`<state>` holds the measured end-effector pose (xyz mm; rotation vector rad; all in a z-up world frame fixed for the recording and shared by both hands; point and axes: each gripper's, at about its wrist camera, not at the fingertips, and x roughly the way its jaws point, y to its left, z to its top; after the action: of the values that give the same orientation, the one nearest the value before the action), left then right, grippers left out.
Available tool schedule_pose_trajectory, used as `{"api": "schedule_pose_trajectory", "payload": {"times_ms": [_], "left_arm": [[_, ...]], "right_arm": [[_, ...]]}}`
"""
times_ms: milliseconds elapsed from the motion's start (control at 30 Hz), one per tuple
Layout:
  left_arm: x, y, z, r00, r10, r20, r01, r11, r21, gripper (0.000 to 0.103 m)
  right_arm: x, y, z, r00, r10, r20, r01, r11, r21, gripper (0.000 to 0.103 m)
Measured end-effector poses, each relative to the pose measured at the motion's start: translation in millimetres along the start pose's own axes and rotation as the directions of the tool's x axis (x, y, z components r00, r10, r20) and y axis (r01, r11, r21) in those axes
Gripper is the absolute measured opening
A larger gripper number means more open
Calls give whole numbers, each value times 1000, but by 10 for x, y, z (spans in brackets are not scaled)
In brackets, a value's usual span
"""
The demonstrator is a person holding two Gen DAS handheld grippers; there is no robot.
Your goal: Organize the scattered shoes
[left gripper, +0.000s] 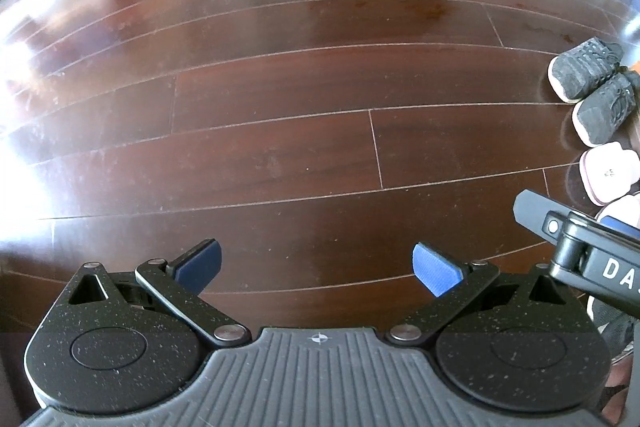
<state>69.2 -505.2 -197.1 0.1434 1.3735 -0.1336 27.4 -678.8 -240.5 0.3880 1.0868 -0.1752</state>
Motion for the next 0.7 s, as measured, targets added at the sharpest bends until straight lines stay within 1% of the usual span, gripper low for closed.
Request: {"api": "schedule_pose_trajectory", "payload": {"times_ms": [700], "left_arm": [[11,-31,-30,1000,-1,-1,1,1000,-4,103]], "right_arm": [[-37,-41,28,1000,-15,9,15,1000,-13,103]]}}
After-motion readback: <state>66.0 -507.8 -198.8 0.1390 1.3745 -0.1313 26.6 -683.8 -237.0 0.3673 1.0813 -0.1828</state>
